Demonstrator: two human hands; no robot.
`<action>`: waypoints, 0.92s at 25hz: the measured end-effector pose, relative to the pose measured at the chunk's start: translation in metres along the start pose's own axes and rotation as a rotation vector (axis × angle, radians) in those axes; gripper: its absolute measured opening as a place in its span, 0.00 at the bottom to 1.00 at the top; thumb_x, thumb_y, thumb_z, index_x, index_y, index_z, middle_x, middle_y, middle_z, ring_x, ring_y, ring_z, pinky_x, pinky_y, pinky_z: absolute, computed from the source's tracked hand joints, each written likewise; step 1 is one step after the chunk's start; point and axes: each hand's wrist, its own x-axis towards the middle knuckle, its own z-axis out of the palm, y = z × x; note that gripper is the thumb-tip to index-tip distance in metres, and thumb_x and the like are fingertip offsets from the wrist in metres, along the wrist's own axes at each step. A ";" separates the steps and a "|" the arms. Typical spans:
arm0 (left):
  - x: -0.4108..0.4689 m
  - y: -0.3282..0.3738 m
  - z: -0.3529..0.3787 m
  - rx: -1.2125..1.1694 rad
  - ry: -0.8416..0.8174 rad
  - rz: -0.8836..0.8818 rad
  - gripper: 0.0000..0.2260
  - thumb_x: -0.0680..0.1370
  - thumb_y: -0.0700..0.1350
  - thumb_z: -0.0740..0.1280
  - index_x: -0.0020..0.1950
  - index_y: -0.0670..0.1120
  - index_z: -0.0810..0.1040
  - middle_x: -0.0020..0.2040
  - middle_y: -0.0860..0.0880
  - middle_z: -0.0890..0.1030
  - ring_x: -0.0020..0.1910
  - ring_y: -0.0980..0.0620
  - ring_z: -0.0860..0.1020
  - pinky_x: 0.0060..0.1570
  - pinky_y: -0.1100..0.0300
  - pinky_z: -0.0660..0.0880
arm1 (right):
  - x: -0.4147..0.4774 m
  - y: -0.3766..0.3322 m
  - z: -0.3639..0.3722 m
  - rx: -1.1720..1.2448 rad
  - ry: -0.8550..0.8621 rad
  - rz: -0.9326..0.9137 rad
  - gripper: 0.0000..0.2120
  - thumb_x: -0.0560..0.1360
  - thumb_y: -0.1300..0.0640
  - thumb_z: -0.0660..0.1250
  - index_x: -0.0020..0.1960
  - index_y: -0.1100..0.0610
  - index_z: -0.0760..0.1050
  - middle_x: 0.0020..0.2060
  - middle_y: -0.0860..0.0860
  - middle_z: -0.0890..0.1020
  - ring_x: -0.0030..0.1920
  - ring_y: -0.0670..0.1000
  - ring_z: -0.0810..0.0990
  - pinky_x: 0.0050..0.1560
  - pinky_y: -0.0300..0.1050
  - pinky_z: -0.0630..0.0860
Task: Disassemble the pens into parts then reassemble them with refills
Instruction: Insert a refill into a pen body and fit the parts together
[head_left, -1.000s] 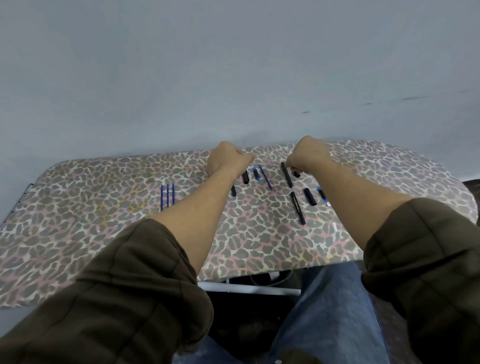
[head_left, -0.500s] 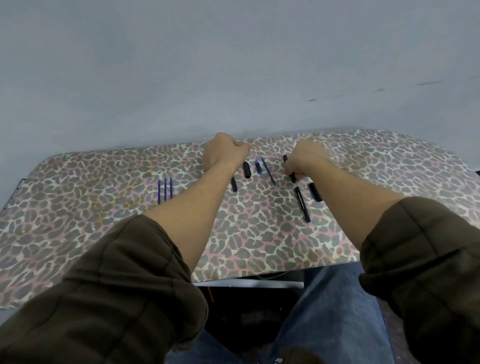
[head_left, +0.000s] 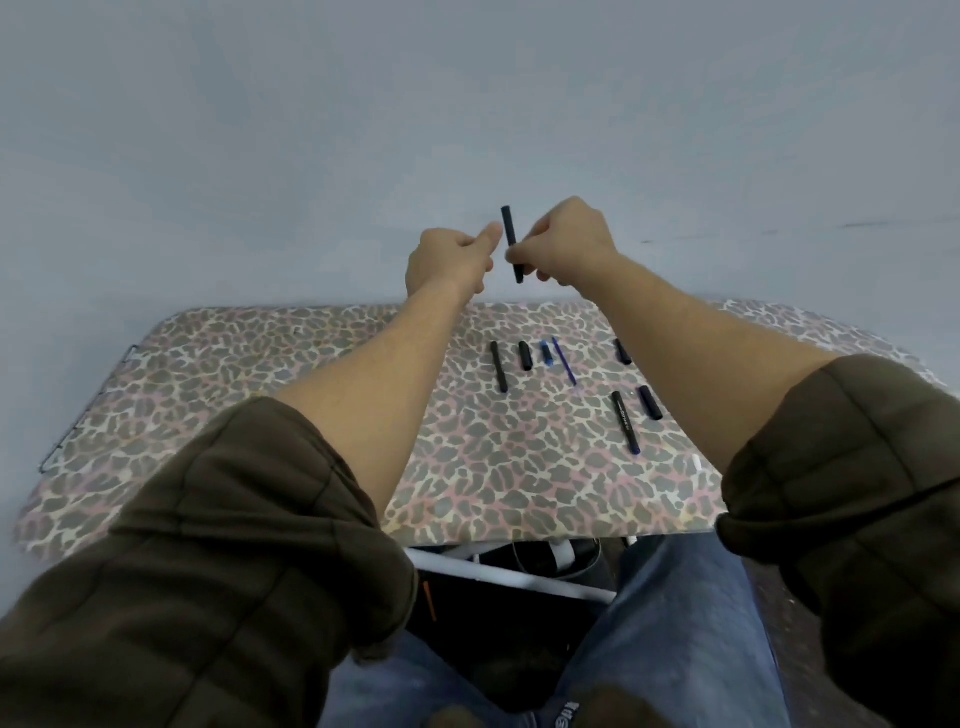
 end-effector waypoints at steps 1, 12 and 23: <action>-0.001 0.000 -0.010 -0.018 0.013 -0.001 0.19 0.79 0.63 0.66 0.43 0.49 0.83 0.44 0.51 0.87 0.43 0.50 0.85 0.50 0.55 0.80 | -0.003 -0.010 0.005 0.012 -0.012 -0.024 0.07 0.72 0.55 0.75 0.43 0.59 0.87 0.37 0.54 0.88 0.31 0.48 0.82 0.31 0.40 0.77; -0.003 -0.038 -0.089 -0.063 0.098 -0.011 0.10 0.76 0.57 0.73 0.46 0.51 0.86 0.44 0.51 0.87 0.46 0.51 0.85 0.46 0.58 0.79 | -0.035 -0.076 0.064 0.149 -0.135 -0.157 0.10 0.72 0.50 0.77 0.40 0.57 0.86 0.39 0.53 0.89 0.35 0.48 0.82 0.29 0.39 0.73; 0.006 -0.095 -0.129 0.081 0.414 0.113 0.10 0.78 0.55 0.72 0.52 0.51 0.86 0.39 0.58 0.82 0.41 0.58 0.81 0.41 0.64 0.73 | -0.031 -0.070 0.152 -0.124 -0.300 -0.011 0.05 0.76 0.62 0.71 0.46 0.63 0.85 0.39 0.57 0.87 0.32 0.52 0.81 0.33 0.43 0.78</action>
